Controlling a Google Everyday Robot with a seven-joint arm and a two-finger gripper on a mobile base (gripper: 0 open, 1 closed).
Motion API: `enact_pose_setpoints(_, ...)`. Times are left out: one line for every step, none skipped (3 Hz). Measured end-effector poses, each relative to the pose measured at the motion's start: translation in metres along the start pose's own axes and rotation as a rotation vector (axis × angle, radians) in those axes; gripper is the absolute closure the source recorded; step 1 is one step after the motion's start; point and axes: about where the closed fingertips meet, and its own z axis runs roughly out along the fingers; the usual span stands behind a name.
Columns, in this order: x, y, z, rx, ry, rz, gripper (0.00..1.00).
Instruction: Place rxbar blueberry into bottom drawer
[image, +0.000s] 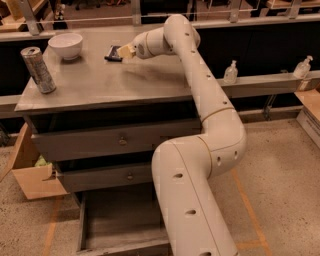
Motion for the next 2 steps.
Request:
enact_pose_setpoints(-0.011, 0.000, 0.017, 0.051, 0.009, 0.002, 0.63)
enact_pose_setpoints(-0.009, -0.003, 0.034, 0.088, 0.020, 0.046, 0.39)
